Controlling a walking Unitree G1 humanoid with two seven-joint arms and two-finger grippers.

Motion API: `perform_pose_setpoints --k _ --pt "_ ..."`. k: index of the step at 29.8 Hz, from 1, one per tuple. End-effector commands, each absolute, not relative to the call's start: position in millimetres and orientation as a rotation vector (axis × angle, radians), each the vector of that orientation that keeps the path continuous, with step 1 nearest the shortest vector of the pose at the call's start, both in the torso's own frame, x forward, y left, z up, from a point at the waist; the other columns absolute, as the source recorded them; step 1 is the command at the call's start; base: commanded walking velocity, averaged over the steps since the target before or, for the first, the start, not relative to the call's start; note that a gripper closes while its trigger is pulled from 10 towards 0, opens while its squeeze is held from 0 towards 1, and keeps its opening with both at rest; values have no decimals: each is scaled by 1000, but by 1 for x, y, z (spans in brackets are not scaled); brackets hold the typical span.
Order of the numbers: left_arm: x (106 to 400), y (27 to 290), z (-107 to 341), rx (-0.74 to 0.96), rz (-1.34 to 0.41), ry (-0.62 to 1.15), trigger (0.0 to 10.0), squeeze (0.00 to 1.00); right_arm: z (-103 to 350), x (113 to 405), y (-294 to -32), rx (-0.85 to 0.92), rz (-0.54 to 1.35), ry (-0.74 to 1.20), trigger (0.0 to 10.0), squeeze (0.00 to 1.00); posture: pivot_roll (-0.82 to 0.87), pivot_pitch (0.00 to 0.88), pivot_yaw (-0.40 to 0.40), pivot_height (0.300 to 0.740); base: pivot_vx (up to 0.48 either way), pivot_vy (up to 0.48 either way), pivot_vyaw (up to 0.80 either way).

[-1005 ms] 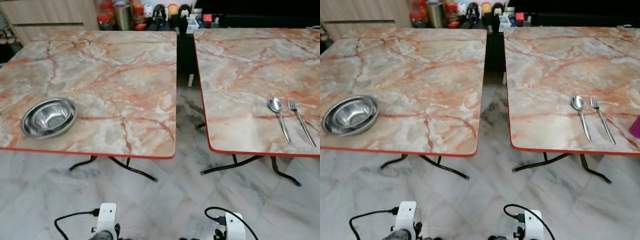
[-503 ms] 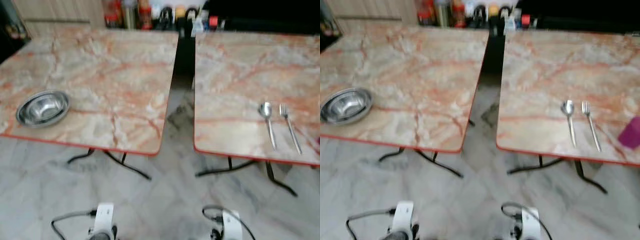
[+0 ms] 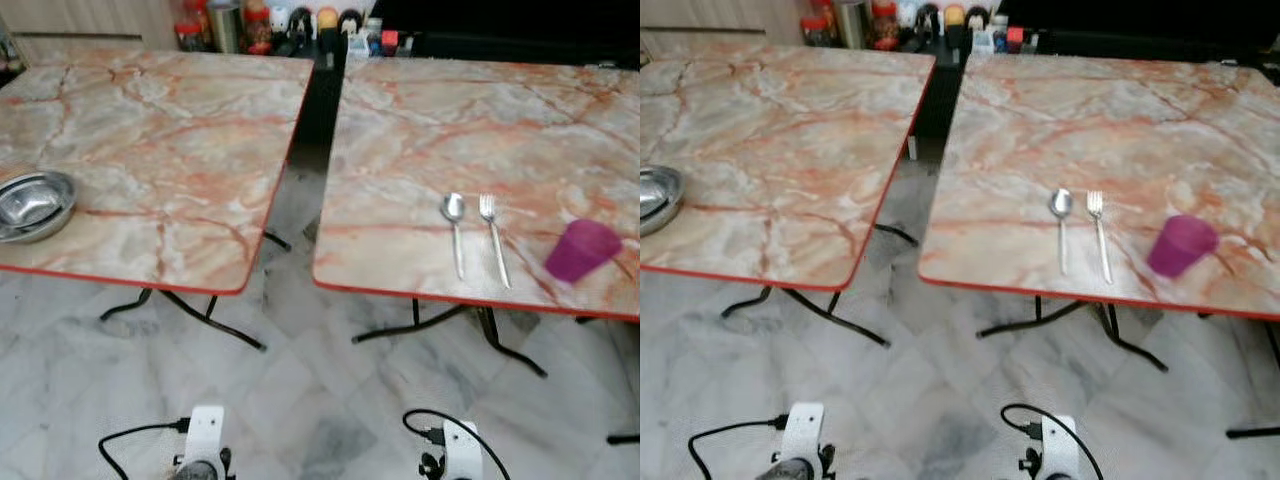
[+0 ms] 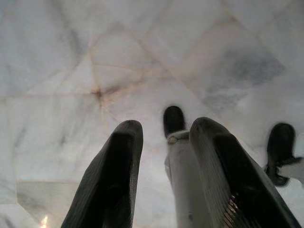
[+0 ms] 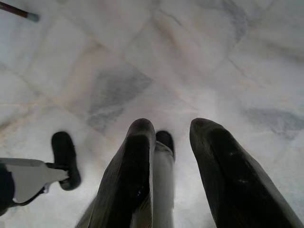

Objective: Setting the table

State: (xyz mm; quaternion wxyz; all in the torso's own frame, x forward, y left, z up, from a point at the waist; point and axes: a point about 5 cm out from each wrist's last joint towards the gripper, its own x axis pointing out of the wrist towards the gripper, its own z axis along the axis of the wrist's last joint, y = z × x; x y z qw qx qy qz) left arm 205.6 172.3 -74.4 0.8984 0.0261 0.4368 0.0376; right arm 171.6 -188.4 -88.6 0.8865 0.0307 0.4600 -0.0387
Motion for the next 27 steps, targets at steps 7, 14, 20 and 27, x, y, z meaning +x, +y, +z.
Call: perform_pose_setpoints --k 7,14,20,27 --pt "199 169 -78 47 74 931 10000 0 -90 167 -191 68 -106 972 10000 0 -9 152 19 740 0 -365 0" --pt "200 169 -78 47 73 929 10000 0 -90 168 -191 71 -110 966 10000 0 -14 161 22 740 0 -363 0" --pt "200 170 -78 48 73 930 10000 0 -90 168 -190 73 -115 962 10000 0 -15 167 23 740 0 -365 0" --pt "200 170 -78 45 77 930 10000 0 -90 168 -190 73 -114 962 10000 0 -13 169 25 740 0 -365 0"
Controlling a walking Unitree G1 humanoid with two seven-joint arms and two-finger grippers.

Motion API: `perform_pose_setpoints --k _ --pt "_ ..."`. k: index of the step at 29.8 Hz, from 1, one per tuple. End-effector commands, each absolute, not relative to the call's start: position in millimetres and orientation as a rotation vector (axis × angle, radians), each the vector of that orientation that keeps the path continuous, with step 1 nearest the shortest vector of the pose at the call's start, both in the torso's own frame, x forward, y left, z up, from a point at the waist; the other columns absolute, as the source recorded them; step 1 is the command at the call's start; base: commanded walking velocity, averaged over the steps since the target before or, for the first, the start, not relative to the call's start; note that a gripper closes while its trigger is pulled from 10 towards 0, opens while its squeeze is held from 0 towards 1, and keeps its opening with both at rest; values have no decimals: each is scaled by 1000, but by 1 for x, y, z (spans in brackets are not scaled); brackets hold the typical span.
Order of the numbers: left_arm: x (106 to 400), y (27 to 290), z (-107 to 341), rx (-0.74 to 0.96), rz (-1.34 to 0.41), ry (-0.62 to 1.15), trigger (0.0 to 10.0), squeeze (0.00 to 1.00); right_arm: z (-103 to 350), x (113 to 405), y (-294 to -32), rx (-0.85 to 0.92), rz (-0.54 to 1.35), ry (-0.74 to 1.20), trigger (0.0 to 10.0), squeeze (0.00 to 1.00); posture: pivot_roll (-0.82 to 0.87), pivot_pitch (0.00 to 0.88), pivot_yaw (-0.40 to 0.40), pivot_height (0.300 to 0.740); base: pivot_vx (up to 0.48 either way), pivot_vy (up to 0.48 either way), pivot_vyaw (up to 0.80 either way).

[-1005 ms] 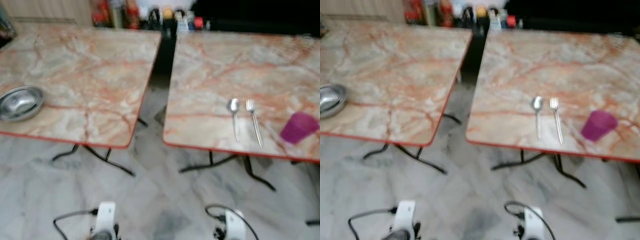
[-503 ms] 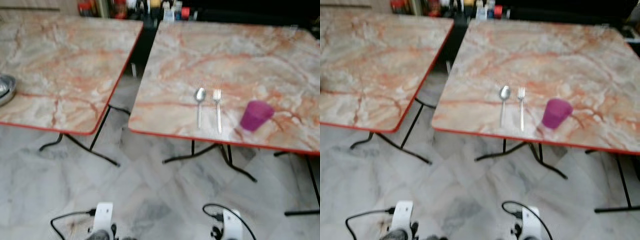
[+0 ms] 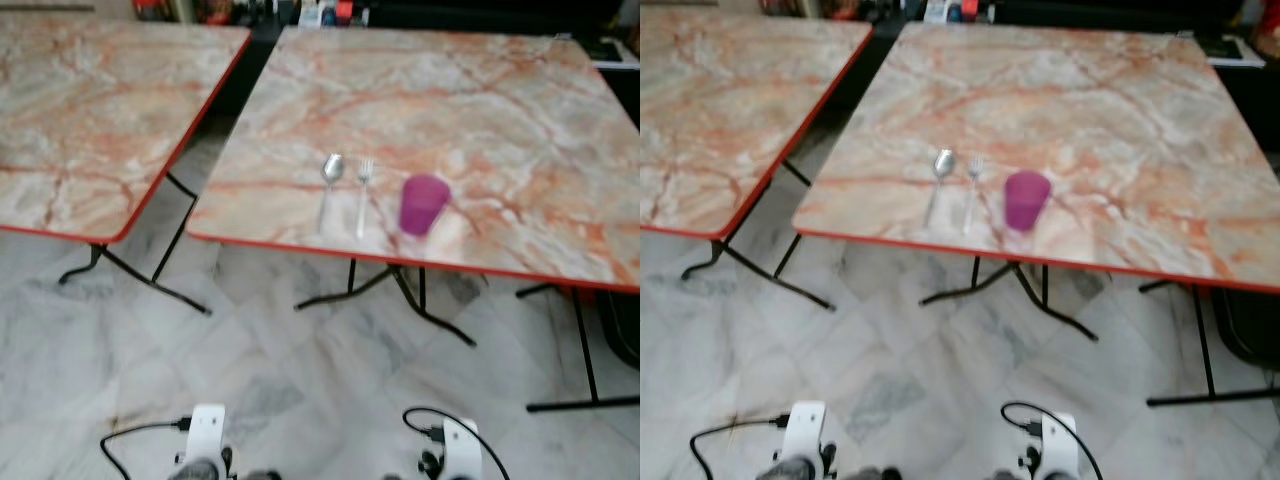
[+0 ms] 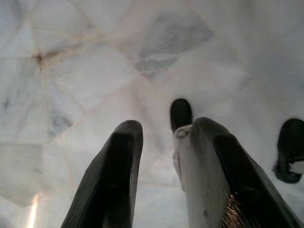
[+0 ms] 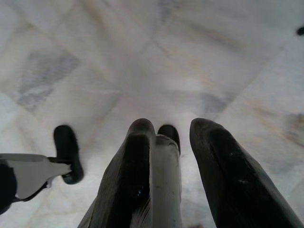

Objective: Setting the table

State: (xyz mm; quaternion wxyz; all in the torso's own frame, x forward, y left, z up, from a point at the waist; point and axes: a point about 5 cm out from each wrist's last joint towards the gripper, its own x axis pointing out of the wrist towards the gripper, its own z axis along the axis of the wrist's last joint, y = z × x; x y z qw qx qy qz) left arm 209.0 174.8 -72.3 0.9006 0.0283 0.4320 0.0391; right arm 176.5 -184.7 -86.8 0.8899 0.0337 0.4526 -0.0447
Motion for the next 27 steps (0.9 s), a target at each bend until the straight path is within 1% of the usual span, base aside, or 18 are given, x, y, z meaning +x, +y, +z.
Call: perform_pose_setpoints --k 1,4,11,20,25,27 --pt "200 170 -78 45 77 930 10000 0 -90 168 -190 73 -113 962 10000 0 -13 169 25 740 0 -364 0" --pt "199 170 -78 45 78 931 10000 0 -90 168 -190 73 -114 963 10000 0 -12 163 26 740 0 -321 0" --pt "198 170 -79 26 101 922 10000 0 -90 167 -191 64 -110 966 10000 0 -1 137 17 740 0 0 0" --pt "197 168 -79 13 84 930 10000 0 -91 165 -191 66 -114 974 10000 0 -9 119 14 740 0 0 0" --pt "196 168 -80 19 81 932 10000 0 -91 164 -191 81 -118 968 10000 0 -9 107 13 740 283 0 -778" --pt "196 168 -80 19 79 931 10000 0 -91 164 -191 68 -111 970 10000 0 -8 105 13 740 311 0 0"
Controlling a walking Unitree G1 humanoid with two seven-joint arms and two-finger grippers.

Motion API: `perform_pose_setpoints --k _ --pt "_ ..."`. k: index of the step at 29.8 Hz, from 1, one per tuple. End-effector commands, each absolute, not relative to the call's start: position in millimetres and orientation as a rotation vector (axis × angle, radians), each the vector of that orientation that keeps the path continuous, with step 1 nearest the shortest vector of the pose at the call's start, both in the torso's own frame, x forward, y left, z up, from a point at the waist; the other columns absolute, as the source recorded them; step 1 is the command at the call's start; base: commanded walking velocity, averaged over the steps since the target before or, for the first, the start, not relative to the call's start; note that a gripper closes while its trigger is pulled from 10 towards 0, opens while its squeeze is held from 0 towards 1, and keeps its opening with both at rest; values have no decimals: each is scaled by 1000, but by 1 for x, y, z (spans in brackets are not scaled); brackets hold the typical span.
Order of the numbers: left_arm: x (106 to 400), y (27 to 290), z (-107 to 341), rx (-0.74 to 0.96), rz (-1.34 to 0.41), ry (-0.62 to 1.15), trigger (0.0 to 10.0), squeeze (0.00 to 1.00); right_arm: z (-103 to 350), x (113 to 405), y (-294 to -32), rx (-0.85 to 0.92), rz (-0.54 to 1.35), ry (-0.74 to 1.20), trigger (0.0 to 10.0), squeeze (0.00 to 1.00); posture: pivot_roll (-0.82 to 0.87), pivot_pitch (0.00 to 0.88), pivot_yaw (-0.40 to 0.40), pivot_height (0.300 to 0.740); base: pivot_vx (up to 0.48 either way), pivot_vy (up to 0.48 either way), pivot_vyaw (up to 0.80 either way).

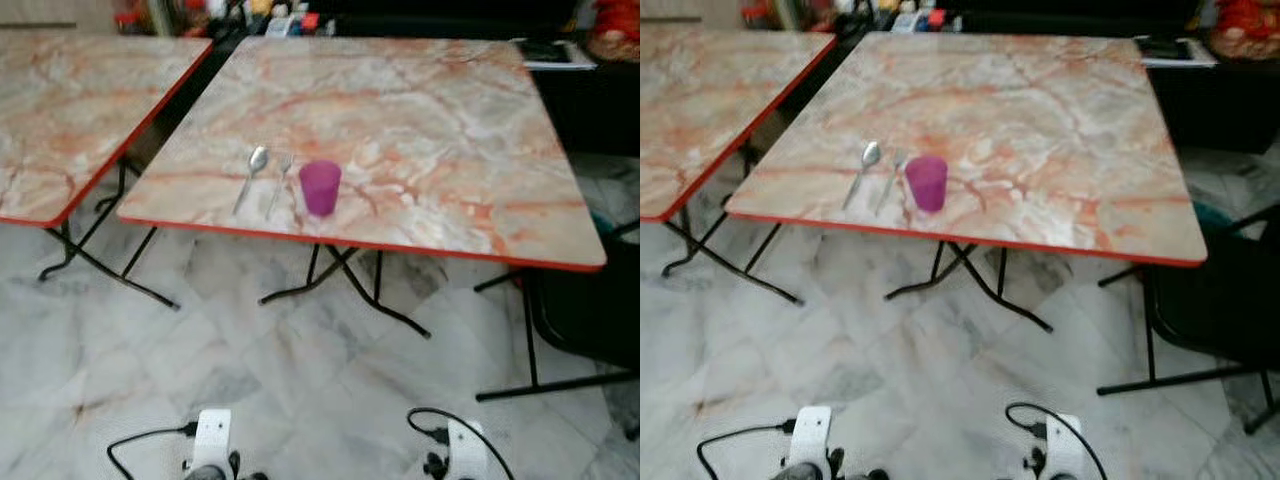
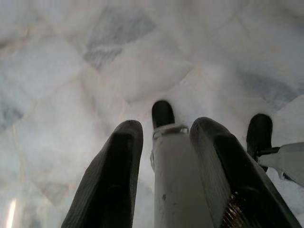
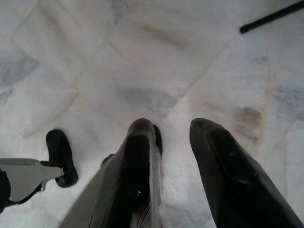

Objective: Setting the table

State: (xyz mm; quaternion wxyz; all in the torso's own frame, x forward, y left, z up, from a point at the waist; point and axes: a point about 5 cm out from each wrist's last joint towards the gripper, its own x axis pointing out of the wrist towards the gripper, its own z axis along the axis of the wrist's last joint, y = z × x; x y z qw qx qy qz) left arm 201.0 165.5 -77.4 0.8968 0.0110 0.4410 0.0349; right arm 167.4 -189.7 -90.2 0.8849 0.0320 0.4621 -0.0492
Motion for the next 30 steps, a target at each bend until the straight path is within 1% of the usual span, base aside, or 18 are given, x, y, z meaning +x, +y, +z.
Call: perform_pose_setpoints --k 1,10,15,24,30 --pt "196 168 -80 20 78 931 10000 0 -92 164 -191 64 -108 971 10000 0 -8 101 14 740 322 0 0" --pt "195 169 -80 25 71 931 10000 0 -92 162 -190 59 -100 981 10000 0 -7 100 16 740 331 0 0" --pt "196 169 -80 26 70 930 10000 0 -92 163 -190 56 -91 979 10000 0 -7 110 16 740 338 0 -591" --pt "196 168 -80 21 72 931 10000 0 -92 164 -191 54 -96 977 10000 0 -7 120 11 740 332 0 0" --pt "197 168 -80 16 72 931 10000 0 -91 165 -191 51 -96 978 10000 0 -9 127 10 740 0 0 0"
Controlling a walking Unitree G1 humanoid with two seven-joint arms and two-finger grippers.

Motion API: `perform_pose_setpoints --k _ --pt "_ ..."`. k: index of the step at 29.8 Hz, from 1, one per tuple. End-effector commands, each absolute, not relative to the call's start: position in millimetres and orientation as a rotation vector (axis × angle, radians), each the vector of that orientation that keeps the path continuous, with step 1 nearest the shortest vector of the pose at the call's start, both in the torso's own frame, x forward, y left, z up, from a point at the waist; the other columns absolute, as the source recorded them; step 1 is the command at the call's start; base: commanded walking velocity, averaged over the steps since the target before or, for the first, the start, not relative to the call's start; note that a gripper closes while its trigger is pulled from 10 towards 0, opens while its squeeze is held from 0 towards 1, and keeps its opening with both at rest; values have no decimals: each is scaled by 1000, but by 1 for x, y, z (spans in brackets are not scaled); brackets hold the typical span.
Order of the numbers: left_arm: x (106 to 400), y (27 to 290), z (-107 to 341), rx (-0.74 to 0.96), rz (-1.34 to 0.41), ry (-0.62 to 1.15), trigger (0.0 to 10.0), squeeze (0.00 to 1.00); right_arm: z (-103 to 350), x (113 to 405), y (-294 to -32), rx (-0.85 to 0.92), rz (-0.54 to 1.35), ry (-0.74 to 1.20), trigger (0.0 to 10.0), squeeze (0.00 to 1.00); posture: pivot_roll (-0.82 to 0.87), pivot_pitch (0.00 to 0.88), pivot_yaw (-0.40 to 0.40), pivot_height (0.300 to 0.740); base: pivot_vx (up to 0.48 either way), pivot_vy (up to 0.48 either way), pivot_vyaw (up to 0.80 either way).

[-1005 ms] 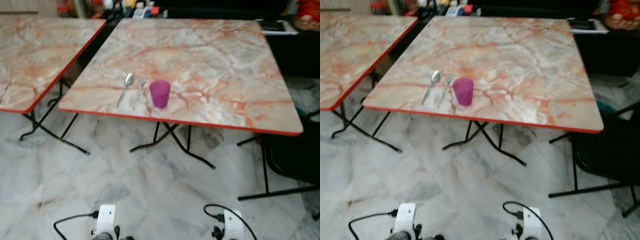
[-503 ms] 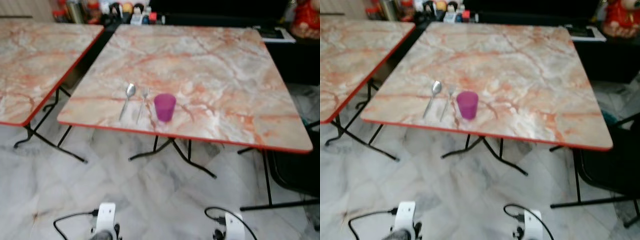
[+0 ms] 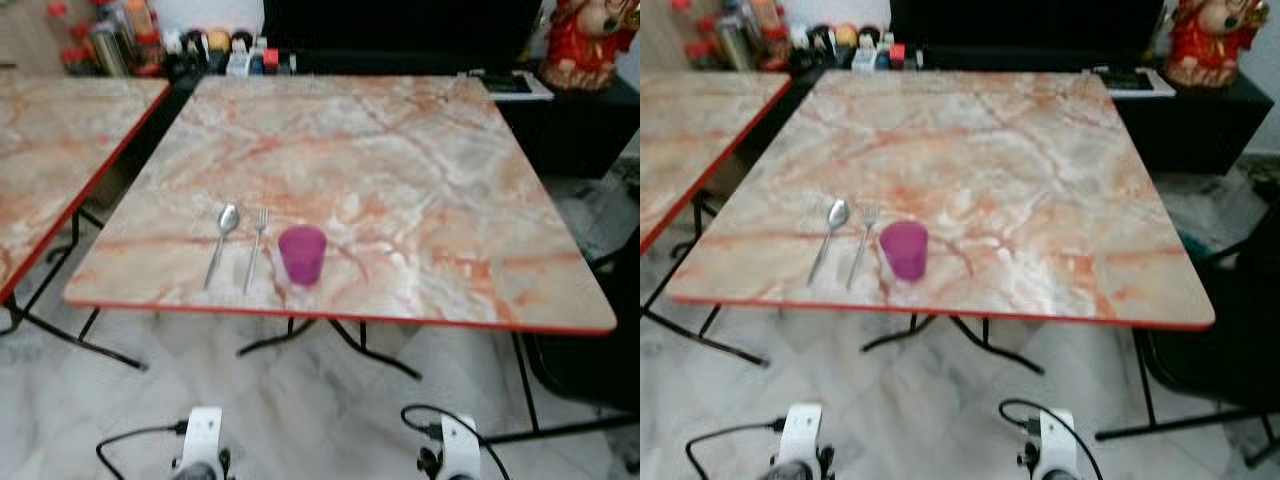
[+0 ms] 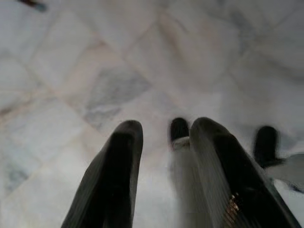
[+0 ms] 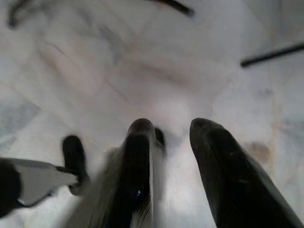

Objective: Setting the table

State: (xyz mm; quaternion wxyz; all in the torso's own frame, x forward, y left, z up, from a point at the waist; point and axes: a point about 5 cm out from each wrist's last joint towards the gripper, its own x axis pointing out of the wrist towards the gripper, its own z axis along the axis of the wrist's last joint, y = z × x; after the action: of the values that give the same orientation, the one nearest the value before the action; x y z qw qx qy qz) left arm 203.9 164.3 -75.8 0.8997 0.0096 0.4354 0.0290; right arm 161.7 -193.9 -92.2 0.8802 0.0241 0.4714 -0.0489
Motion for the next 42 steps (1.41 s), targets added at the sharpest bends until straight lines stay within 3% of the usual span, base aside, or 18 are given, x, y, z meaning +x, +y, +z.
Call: perform_pose_setpoints --k 1,13,30,42 --pt "197 168 -80 14 72 930 10000 0 -91 165 -191 55 -99 976 10000 0 -9 127 10 740 0 0 0" --pt "198 168 -79 22 64 926 10000 0 -91 166 -192 56 -102 973 10000 0 -15 130 7 740 0 0 0" --pt "199 166 -79 29 62 926 10000 0 -90 167 -193 49 -96 972 10000 0 -20 136 1 740 0 -381 0" --pt "200 168 -78 50 92 912 10000 0 -90 167 -194 45 -89 972 10000 0 -11 142 -2 740 0 0 0"
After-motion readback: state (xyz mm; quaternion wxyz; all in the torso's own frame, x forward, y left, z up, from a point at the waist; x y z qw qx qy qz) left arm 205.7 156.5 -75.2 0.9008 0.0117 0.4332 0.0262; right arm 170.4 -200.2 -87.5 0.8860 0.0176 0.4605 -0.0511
